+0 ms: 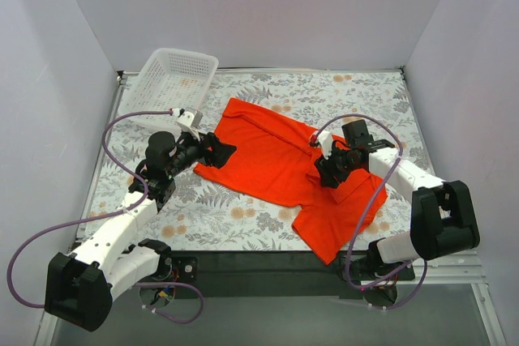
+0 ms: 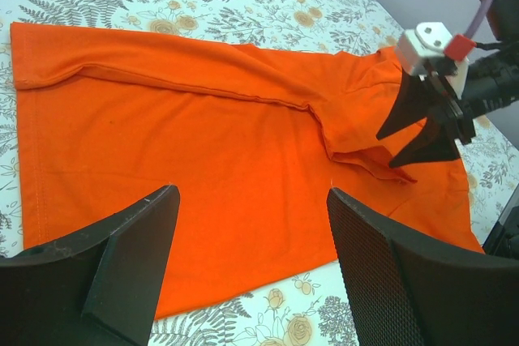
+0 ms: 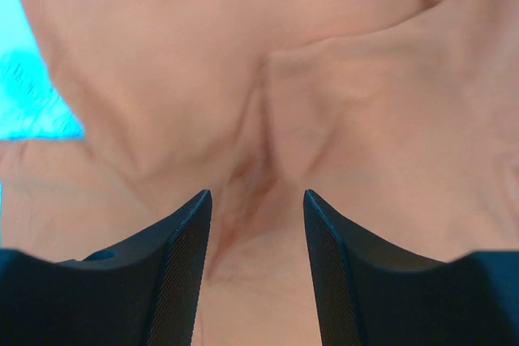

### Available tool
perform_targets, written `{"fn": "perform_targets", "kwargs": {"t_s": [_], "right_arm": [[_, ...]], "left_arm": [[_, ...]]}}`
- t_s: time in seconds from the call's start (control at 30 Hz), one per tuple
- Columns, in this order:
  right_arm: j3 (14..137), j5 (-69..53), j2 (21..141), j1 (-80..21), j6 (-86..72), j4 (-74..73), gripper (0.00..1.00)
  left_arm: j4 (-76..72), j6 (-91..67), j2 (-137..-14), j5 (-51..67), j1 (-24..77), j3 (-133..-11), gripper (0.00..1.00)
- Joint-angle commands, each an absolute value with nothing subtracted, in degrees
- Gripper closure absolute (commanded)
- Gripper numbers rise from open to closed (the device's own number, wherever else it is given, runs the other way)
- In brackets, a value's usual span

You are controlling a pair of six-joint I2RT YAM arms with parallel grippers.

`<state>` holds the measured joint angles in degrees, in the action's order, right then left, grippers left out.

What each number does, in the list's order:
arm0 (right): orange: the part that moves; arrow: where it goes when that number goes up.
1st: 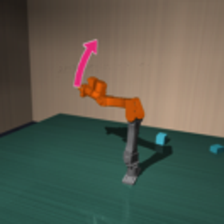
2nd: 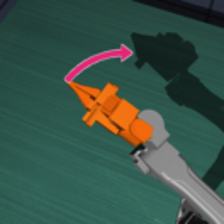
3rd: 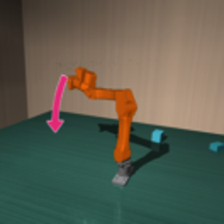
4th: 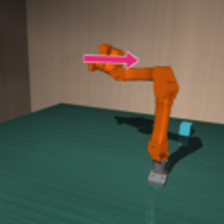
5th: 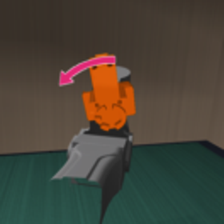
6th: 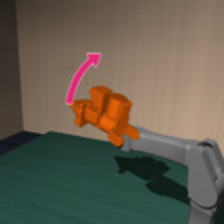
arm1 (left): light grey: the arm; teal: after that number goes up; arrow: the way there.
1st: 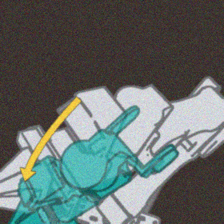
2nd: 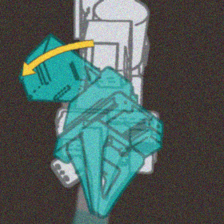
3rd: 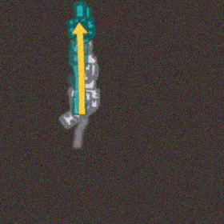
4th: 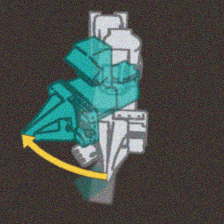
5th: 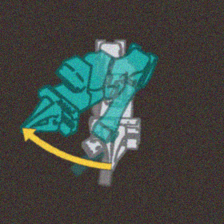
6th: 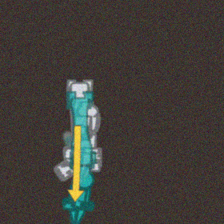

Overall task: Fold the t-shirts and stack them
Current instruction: Fold the tshirt

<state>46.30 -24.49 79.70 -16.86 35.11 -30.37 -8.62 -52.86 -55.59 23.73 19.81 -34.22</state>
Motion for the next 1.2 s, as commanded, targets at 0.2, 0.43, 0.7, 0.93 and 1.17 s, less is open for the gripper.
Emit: {"fn": "perform_targets", "kwargs": {"t_s": [0.2, 0.43, 0.7, 0.93, 1.17], "right_arm": [[52.4, -20.7, 86.3, -19.6, 26.3, -22.8, 0.49], [53.3, -20.4, 91.1, -22.2, 27.2, -22.9, 0.79], [55.3, -23.4, 91.7, -26.0, 30.1, -25.7, 0.98], [56.5, -25.5, 87.6, -23.8, 33.5, -30.1, 0.48], [53.0, -23.9, 78.3, 4.7, 27.9, -24.5, 0.43]], "left_arm": [[-7.9, -51.9, -54.8, 23.0, 20.0, -35.9, 0.32], [-7.6, -51.7, -54.8, 22.8, 20.0, -35.9, 0.32], [-7.6, -51.7, -55.1, 22.7, 20.0, -35.9, 0.32], [-7.8, -51.9, -55.9, 22.9, 20.0, -35.9, 0.32], [-11.5, -58.7, -69.1, 20.7, 20.0, -41.0, 0.32]]}}
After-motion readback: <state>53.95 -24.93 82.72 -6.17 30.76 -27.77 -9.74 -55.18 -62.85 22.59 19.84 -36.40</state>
